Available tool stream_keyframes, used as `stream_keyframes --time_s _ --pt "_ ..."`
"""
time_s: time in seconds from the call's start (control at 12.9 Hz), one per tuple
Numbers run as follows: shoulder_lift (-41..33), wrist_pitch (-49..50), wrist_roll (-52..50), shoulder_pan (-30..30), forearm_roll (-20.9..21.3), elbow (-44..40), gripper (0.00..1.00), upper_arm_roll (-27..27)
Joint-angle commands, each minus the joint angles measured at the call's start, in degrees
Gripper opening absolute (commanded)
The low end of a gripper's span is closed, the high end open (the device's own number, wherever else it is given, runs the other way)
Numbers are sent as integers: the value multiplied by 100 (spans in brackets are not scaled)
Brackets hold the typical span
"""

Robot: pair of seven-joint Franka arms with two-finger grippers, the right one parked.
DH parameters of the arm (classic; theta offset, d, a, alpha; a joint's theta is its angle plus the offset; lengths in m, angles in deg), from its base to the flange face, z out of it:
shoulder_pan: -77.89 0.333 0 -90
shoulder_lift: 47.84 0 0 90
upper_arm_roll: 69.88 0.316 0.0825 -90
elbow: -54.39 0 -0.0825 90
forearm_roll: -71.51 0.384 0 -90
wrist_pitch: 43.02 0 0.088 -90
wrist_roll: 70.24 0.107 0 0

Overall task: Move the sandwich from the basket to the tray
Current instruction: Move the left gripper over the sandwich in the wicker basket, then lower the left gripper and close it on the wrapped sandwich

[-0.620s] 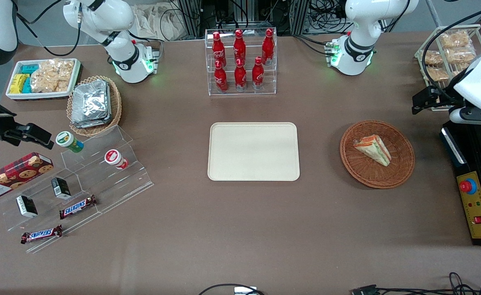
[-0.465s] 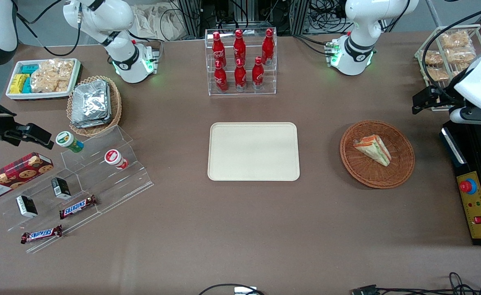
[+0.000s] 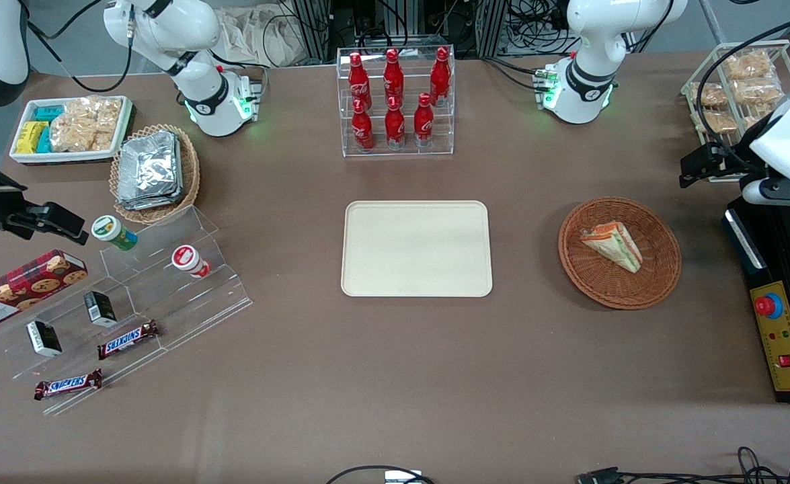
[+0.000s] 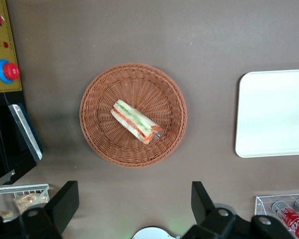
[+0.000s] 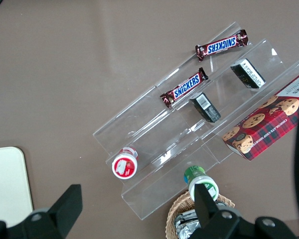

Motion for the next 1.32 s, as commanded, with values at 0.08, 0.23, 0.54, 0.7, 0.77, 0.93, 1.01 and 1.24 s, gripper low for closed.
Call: stream_keyframes --time_s 0.08,0.23,0.54,0.7,0.77,0.93,1.01,1.24 --pt "-3 -493 -414 51 207 688 100 2" --pt "-143 -1160 -801 51 235 1364 100 2" --pt "-258 -1917 -1706 51 323 2096 100 -7" --pt "-285 -2374 -2145 51 323 2499 100 2" --pt "-302 -2602 -2295 51 323 2719 100 2" --pt "-320 -3016 -2646 51 323 3071 100 2" --pt "-303 -3209 -2796 51 314 3212 100 2" --pt "-241 -3902 -3262 51 323 3677 100 2"
